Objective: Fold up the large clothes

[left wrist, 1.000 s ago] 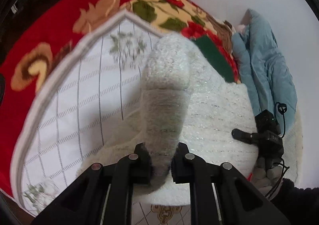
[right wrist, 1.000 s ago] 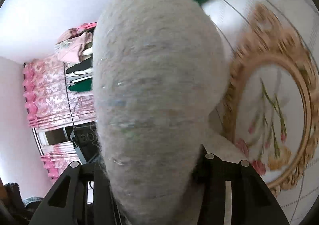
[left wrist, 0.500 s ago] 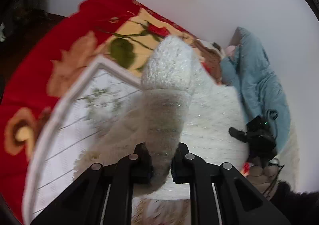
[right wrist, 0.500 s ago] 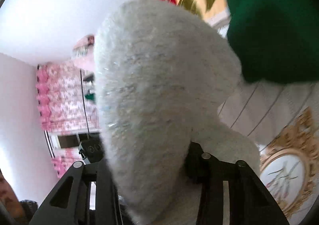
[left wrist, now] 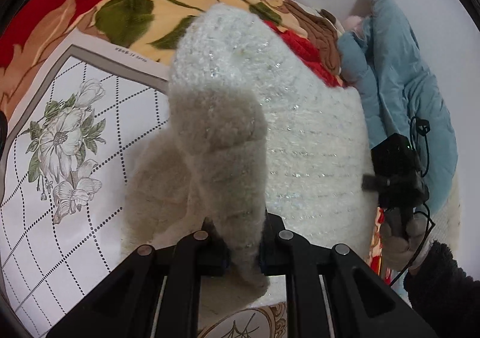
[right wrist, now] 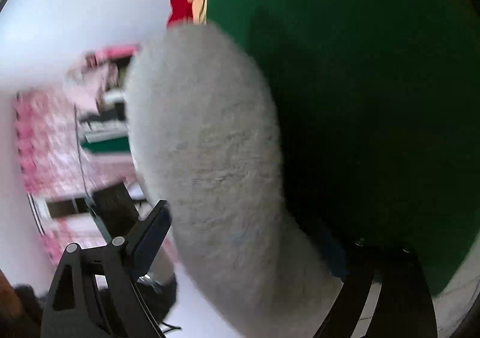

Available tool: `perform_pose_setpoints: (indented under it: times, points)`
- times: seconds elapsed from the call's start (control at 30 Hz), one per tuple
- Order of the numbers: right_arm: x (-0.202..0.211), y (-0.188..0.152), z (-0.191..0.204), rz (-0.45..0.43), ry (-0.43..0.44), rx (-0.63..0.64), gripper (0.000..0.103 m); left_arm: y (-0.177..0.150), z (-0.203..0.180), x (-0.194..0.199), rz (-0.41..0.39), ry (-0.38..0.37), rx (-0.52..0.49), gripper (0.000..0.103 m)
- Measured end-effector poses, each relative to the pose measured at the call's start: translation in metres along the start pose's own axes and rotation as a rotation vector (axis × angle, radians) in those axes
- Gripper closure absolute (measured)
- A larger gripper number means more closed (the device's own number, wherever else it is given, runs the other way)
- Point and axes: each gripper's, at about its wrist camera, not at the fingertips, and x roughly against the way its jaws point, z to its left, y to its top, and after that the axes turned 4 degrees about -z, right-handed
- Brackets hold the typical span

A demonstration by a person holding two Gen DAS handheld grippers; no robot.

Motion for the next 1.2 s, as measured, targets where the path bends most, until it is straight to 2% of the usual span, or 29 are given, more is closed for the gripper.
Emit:
perform_pose_setpoints:
  times: [0.07,0.1,0.13,0.2,0.27,0.43,0.57,0.63,0.7,0.77,0.87,0.93,1.0,1.1,1.17,1.2]
  points:
    - [-0.021,0.010,0.017,0.036,-0.033,0.073,0.012,0.000,0.003,0.002,-0.006,0.007,-0.002,0.092]
    - [-0.032,0.009,0.022,0.044,-0.027,0.091,0.037,0.001,0.005,0.004,-0.009,0.021,-0.008,0.092]
    - [-0.040,0.008,0.029,0.042,-0.053,0.079,0.046,0.003,0.006,0.006,-0.015,0.037,-0.014,0.092]
    - [-0.046,0.005,0.039,0.049,-0.076,0.076,0.051,0.006,0.011,0.015,-0.030,0.038,-0.003,0.092]
    - [-0.047,0.003,0.057,0.033,-0.048,0.075,0.053,0.009,0.017,0.028,-0.046,0.031,0.024,0.092]
    - [-0.039,-0.007,0.104,-0.037,0.124,0.088,0.056,0.030,0.009,0.081,-0.126,0.028,0.016,0.092]
    - [-0.025,0.013,0.142,-0.105,0.228,0.122,0.058,0.063,-0.010,0.124,-0.208,0.009,-0.007,0.092]
    - [-0.012,0.025,0.140,-0.141,0.291,0.085,0.059,0.086,-0.027,0.129,-0.238,-0.021,-0.034,0.092]
    - [0.006,0.039,0.125,-0.195,0.336,0.031,0.060,0.105,-0.044,0.115,-0.247,-0.039,-0.065,0.092]
    - [0.023,0.050,0.099,-0.229,0.359,-0.025,0.061,0.122,-0.053,0.078,-0.210,-0.056,-0.083,0.092]
    - [0.041,0.053,0.040,-0.273,0.345,-0.143,0.061,0.129,-0.054,0.003,-0.094,-0.056,-0.090,0.092]
    - [0.055,0.051,-0.014,-0.325,0.315,-0.252,0.066,0.126,-0.055,-0.039,-0.023,-0.052,-0.100,0.092]
    - [0.063,0.043,-0.049,-0.355,0.333,-0.326,0.070,0.123,-0.055,-0.068,0.007,-0.048,-0.109,0.092]
    - [0.064,0.042,-0.055,-0.344,0.323,-0.279,0.070,0.128,-0.053,-0.078,0.001,-0.032,-0.114,0.088]
    - [0.067,0.045,-0.063,-0.324,0.302,-0.264,0.049,0.136,-0.044,-0.075,0.000,-0.020,-0.077,0.086]
    - [0.058,0.047,-0.056,-0.292,0.265,-0.245,0.021,0.139,-0.037,-0.071,0.002,-0.021,-0.051,0.084]
